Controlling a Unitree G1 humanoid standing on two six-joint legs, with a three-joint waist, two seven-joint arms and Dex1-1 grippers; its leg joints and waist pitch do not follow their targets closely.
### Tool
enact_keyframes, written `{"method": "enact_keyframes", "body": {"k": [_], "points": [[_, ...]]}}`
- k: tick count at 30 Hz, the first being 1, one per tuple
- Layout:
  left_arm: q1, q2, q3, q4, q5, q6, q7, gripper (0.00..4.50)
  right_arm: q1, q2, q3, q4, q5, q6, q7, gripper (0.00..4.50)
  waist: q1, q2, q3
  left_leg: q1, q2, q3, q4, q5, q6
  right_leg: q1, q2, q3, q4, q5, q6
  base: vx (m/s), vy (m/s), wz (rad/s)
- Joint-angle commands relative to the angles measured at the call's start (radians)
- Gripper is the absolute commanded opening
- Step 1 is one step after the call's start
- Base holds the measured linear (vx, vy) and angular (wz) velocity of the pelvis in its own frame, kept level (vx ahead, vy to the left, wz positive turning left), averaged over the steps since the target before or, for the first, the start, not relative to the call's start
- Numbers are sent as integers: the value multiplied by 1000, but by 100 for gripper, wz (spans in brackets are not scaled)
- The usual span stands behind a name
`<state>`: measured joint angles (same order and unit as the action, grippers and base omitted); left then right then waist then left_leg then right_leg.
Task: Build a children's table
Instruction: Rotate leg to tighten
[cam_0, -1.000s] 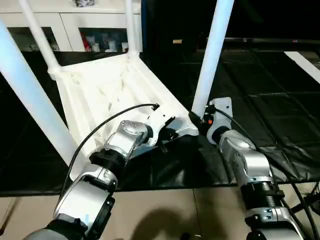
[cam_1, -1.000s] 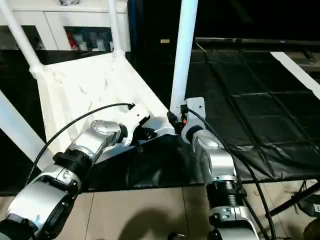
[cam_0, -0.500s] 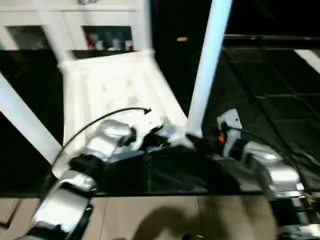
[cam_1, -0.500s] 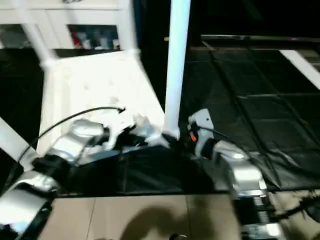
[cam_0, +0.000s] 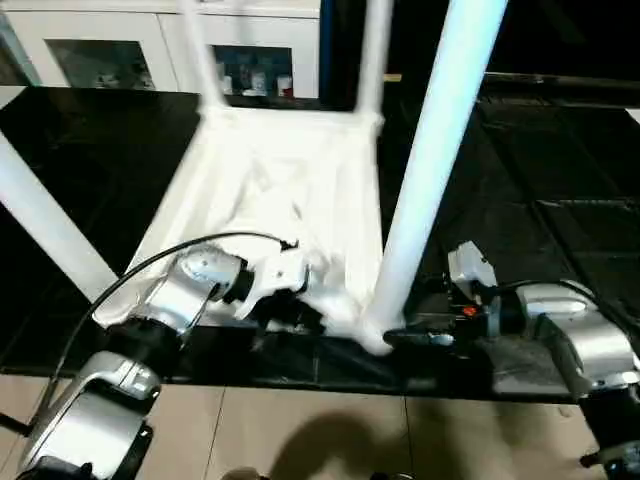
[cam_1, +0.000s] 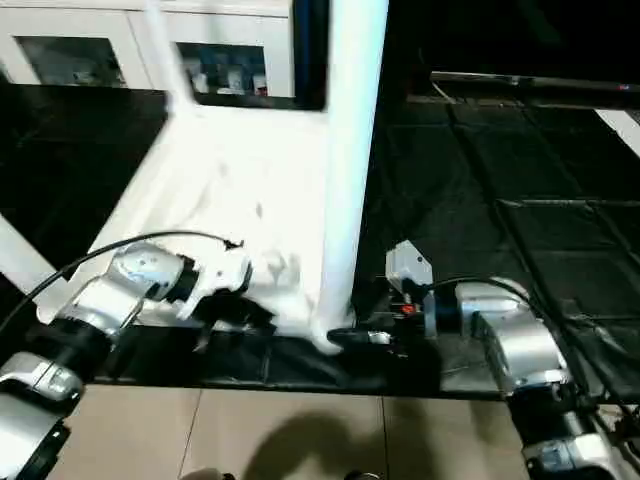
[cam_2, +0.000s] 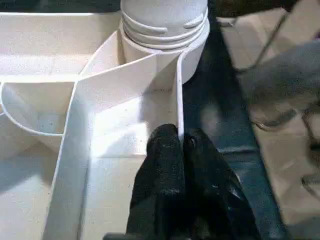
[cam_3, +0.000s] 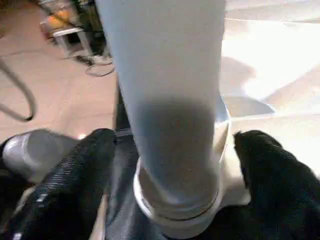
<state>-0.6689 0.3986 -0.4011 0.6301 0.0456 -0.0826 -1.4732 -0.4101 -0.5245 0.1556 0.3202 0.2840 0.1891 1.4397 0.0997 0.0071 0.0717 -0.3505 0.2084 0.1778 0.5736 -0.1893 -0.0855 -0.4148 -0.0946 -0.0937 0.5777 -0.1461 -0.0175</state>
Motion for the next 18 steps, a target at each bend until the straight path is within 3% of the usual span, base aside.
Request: {"method": "enact_keyframes", "body": {"k": [1, 2, 7, 11, 18], "points": [[19, -4, -71, -21, 33, -22, -68, 0, -13, -10, 11, 11, 8, -17, 30, 367, -3, -15, -62, 3, 28, 6, -63, -195, 88, 55, -55, 50, -63, -330, -218, 0, 0, 0], [24, 0, -79, -34, 36, -30, -82, 0, -22, -3, 17, 28, 4, -24, 41, 350, -1, -15, -62, 7, 28, 6, -62, -190, 86, 53, -53, 51, -62, -323, -220, 0, 0, 0], [38, 7, -102, -60, 45, -41, -99, 0, -31, 15, 40, 36, 13, -16, 82, 307, -3, -18, -65, -3, 27, 3, -62, -164, 92, 59, -51, 49, -54, -286, -222, 0, 0, 0], [38, 8, -106, -62, 45, -43, -100, 0, -33, 14, 56, 35, 19, -4, 115, 284, -3, -18, -67, -3, 27, 4, -59, -147, 100, 60, -49, 49, -48, -235, -239, 0, 0, 0], [33, 15, -114, -53, 47, -52, -98, 0, -38, 8, 70, 43, 28, 17, 160, 219, -1, -17, -66, -3, 26, 4, -59, -147, 100, 60, -50, 49, -50, -246, -238, 0, 0, 0]]}}
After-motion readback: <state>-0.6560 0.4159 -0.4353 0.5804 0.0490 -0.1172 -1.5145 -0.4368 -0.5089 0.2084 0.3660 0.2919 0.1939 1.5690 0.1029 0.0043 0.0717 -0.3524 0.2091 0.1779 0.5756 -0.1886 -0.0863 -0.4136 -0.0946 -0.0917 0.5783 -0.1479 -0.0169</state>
